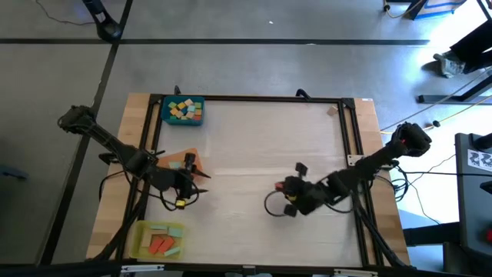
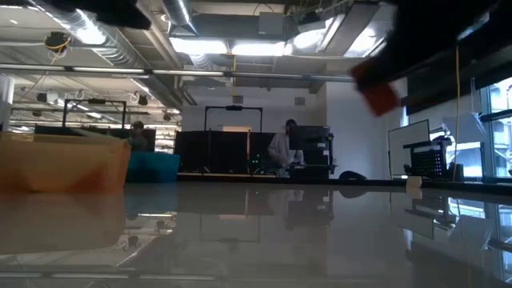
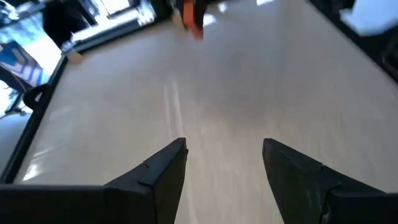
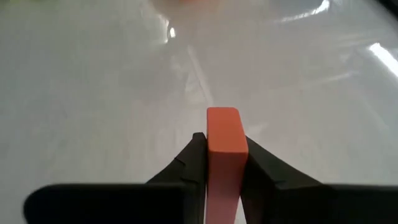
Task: Sort blocks by size
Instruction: Put the red rectangular block into the yellow bin
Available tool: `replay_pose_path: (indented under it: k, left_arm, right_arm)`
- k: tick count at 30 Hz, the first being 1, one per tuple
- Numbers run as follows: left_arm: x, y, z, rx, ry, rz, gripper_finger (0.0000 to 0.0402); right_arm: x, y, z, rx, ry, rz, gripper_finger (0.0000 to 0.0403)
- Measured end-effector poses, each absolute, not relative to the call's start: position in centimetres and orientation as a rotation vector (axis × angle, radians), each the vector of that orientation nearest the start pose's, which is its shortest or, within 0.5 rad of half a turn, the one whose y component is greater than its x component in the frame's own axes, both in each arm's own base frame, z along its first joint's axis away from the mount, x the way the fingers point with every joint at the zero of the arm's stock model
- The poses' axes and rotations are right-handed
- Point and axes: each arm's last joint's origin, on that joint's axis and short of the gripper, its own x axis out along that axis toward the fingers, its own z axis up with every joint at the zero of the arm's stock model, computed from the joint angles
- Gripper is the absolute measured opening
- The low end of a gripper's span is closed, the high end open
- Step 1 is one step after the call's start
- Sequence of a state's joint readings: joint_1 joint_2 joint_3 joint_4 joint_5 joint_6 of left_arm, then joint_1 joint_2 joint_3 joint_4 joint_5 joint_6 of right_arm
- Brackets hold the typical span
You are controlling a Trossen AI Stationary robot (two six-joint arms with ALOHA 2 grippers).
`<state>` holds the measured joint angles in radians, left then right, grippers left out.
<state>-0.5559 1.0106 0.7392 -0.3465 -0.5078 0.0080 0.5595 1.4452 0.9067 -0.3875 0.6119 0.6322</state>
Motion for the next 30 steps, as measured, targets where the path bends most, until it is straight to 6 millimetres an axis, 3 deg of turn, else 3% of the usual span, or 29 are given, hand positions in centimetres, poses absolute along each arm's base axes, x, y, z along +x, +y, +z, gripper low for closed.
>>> replay_pose_path:
  k: [7, 14, 23, 30]
  left_arm:
    - [18.4, -8.2, 23.0, 0.179, 0.371, 0.013, 0.02]
    - [19.1, -6.6, 21.1, 0.047, 0.263, 0.084, 0.02]
    - [19.2, -5.9, 20.4, -0.009, 0.281, 0.126, 0.02]
    - [20.3, -5.7, 20.6, -0.041, 0.2, 0.147, 0.02]
  right_arm:
    - [28.9, 10.2, 21.7, 0.046, 0.635, -0.239, 0.006]
    - [31.8, 8.1, 22.0, 0.043, 0.491, -0.16, 0.006]
    - [33.6, 6.9, 18.5, 0.021, 0.564, -0.179, 0.006]
    - [34.9, 7.4, 22.3, -0.053, 0.197, -0.087, 0.006]
